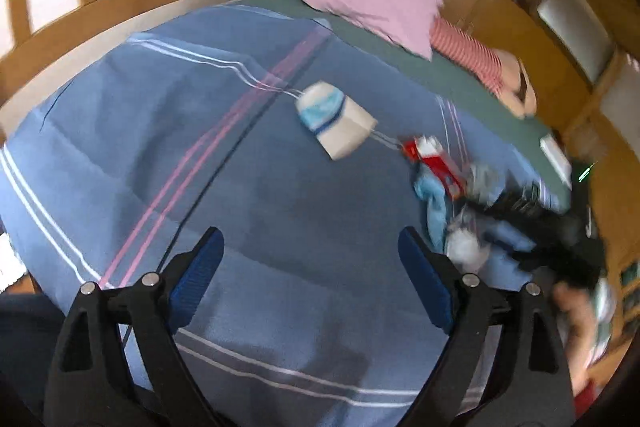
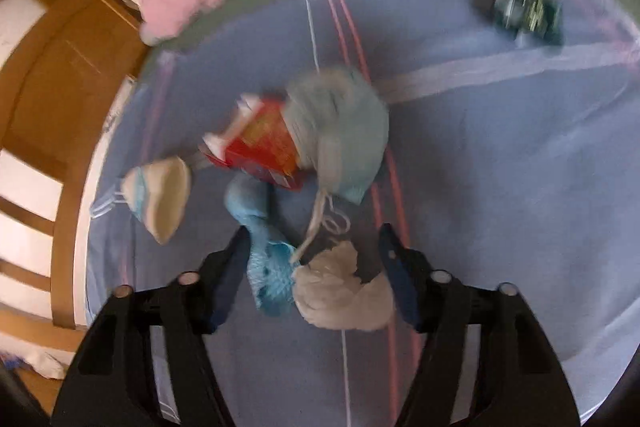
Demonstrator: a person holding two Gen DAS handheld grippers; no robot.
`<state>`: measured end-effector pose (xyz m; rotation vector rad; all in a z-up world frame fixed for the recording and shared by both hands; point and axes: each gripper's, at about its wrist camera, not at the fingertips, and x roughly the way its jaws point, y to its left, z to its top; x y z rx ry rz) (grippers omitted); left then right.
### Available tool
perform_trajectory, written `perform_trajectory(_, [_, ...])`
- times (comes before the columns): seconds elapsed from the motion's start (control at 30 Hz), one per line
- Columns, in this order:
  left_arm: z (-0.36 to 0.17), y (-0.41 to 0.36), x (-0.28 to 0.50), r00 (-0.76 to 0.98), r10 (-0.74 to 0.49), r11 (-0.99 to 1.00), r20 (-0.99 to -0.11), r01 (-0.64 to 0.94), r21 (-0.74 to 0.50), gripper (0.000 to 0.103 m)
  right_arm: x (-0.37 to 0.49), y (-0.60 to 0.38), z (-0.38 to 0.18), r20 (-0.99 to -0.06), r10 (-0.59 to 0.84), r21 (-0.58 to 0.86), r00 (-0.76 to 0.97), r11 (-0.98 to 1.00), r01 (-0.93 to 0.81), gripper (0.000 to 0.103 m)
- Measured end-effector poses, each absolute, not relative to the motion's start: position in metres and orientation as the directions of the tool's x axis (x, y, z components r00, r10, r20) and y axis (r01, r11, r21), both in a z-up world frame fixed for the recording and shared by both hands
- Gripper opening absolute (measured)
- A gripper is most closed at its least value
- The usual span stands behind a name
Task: Collect trash
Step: 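Grasp the teal knitted cloth with the right tool while the left tool moves toward the white tissue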
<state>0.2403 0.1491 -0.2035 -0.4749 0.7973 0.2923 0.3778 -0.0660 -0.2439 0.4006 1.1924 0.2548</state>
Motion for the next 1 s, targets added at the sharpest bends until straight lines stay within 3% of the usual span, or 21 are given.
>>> perform_trajectory(0.1, [-0.203,0.158,0.231,0.685,0.087,0.815,-0.724,-0.467,-0.344,0.091,0.359,-0.035,-0.255,-0.803,0.579,0.571,0.141,0.815,-0.096,0.054])
perform_trajectory(0.17, [-0.204,0.161,0.228,0.69,0.095,0.794,-0.718,-0.487,-0.363,0.091,0.346,-0.017,-0.243,-0.785,0.613,0.59,0.094,0.785,-0.19,0.054])
perform_trajectory(0.23, [-0.206,0.163,0.224,0.691,0.102,0.782,-0.716,-0.5,-0.372,0.093,0.344,-0.009,-0.215,-0.807,0.542,0.486,0.235,0.835,-0.259,0.055])
perform_trajectory(0.33, [-0.209,0.166,0.226,0.685,0.096,0.775,-0.722,-0.506,-0.378,0.094,0.363,0.0,-0.2,-0.831,0.346,0.27,0.435,0.935,-0.23,0.065])
perform_trajectory(0.43, [-0.21,0.165,0.227,0.683,0.091,0.779,-0.725,-0.502,-0.375,0.095,0.392,0.012,-0.228,-0.893,0.188,0.129,0.409,0.977,-0.167,0.065])
perform_trajectory(0.5, [-0.211,0.164,0.228,0.68,0.097,0.783,-0.727,-0.503,-0.366,0.095,0.4,0.014,-0.249,-0.915,0.175,0.13,0.363,0.981,-0.146,0.056])
perform_trajectory(0.57, [-0.212,0.161,0.23,0.67,0.101,0.791,-0.735,-0.502,-0.349,0.096,0.397,0.012,-0.254,-0.908,0.234,0.193,0.348,0.97,-0.15,0.023])
perform_trajectory(0.63, [-0.213,0.159,0.231,0.666,0.094,0.798,-0.74,-0.495,-0.345,0.096,0.385,0.01,-0.252,-0.905,0.261,0.21,0.335,0.961,-0.18,0.009])
perform_trajectory(0.8, [-0.214,0.161,0.231,0.663,0.093,0.788,-0.743,-0.505,-0.352,0.096,0.337,-0.013,-0.253,-0.916,0.295,0.229,0.273,0.941,-0.25,0.009])
perform_trajectory(1.0, [-0.221,0.156,0.237,0.635,0.063,0.797,-0.77,-0.496,-0.344,0.096,0.272,-0.045,-0.236,-0.833,0.537,0.49,0.133,0.828,-0.27,0.009])
